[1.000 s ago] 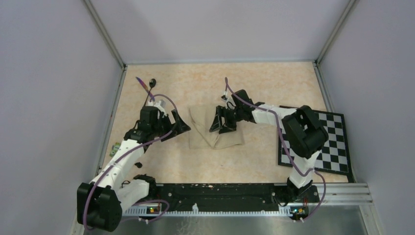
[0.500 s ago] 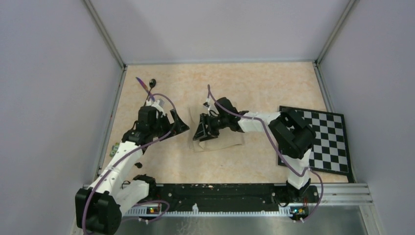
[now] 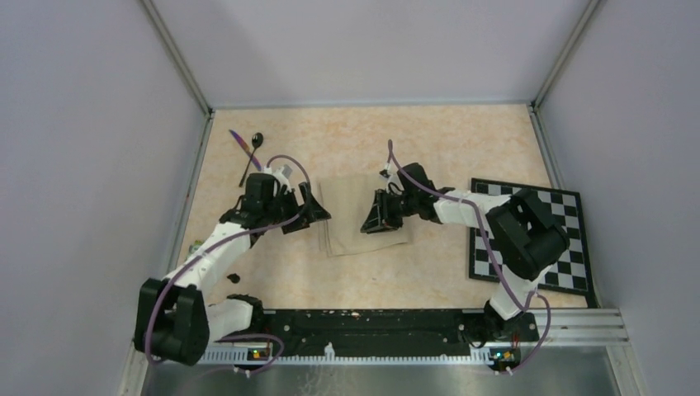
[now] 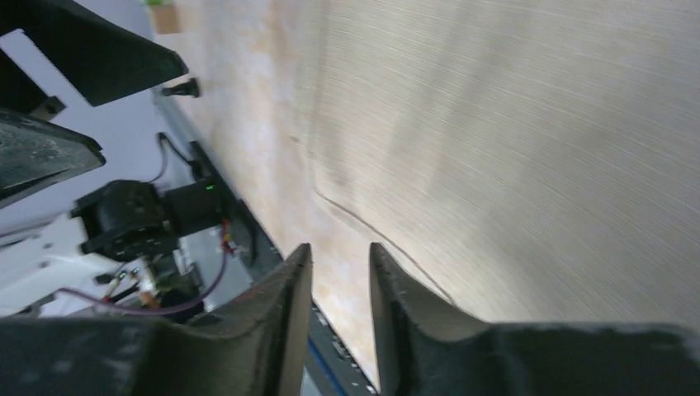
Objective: Fold the napkin into a case and place the utensils inside
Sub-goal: Smooth out the square-folded napkin at the center of the board, then move the square-folded napkin to the center of the board, then move the square folded napkin to the center of the board.
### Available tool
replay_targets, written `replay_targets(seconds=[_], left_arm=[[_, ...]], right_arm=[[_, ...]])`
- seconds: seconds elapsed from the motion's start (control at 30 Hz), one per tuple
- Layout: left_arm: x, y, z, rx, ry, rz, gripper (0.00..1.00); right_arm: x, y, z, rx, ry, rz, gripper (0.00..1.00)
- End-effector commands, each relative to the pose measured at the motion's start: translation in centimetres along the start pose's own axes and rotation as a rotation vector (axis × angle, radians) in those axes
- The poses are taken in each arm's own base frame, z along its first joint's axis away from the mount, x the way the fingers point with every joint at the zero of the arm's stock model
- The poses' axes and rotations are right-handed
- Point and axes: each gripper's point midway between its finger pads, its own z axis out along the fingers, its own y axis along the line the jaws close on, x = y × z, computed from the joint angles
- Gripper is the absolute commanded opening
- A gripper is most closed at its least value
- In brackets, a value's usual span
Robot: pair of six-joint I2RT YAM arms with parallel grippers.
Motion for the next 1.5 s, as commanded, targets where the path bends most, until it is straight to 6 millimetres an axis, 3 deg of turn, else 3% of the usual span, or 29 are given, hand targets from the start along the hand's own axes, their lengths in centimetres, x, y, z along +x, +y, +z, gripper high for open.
replay_targets(seconds=[0.0, 0.1, 0.2, 0.27, 0.33, 0.43, 0.53, 0.6, 0.7, 0.83, 0.97, 1.13, 1.3, 1.47], left_arm=[[-1.3, -3.8, 1.3, 0.133, 0.023, 0.054, 0.88], [-2.3, -5.0, 2.0, 0.122, 0.021, 0.084, 0.89], [-3.4, -5.8, 2.5, 0.109, 0.003, 0.107, 0.91], [-4.2, -5.7, 3.2, 0.092, 0.005, 0.115, 0.92], [-5.2, -5.3, 4.3, 0.05, 0.007, 0.12, 0.92], [-6.9, -3.8, 6.2, -0.047, 0.002, 0.127, 0.93], [-8.4, -1.9, 8.6, -0.137, 0.014, 0.153, 0.93], [-9.1, -0.9, 10.4, -0.171, 0.04, 0.201, 0.94], [-9.6, 0.4, 13.1, -0.204, 0.121, 0.25, 0.94], [-10.5, 2.3, 15.6, -0.258, 0.152, 0.314, 0.95], [-8.5, 3.0, 16.4, -0.228, 0.214, 0.292, 0.92], [-3.2, 1.2, 14.5, -0.087, 0.243, 0.154, 0.87], [4.7, -0.8, 11.2, -0.033, 0.281, 0.032, 0.86], [7.1, -3.0, 7.6, 0.023, 0.248, -0.004, 0.9]], right_arm=[[2.2, -5.0, -2.2, 0.234, 0.009, -0.049, 0.26], [2.5, -9.7, -4.2, 0.429, -0.003, -0.032, 0.2], [1.5, -15.0, -7.8, 0.692, -0.035, -0.024, 0.16], [-1.3, -17.1, -10.8, 0.916, -0.12, -0.082, 0.15], [-5.2, -16.5, -11.6, 0.962, -0.225, -0.169, 0.16], [-10.5, -13.0, -10.7, 0.879, -0.321, -0.278, 0.24], [-13.3, -8.8, -9.6, 0.728, -0.32, -0.314, 0.31], [-12.7, -5.7, -8.2, 0.557, -0.279, -0.334, 0.36], [-9.8, -4.0, -7.7, 0.415, -0.23, -0.313, 0.42], [-5.6, -4.1, -8.1, 0.324, -0.208, -0.263, 0.47], [-3.0, -5.0, -8.9, 0.304, -0.199, -0.235, 0.48], [-1.4, -6.3, -9.8, 0.314, -0.188, -0.206, 0.47], [-1.1, -6.9, -11.0, 0.323, -0.198, -0.182, 0.47], [1.0, -7.9, -12.6, 0.362, -0.195, -0.118, 0.52]])
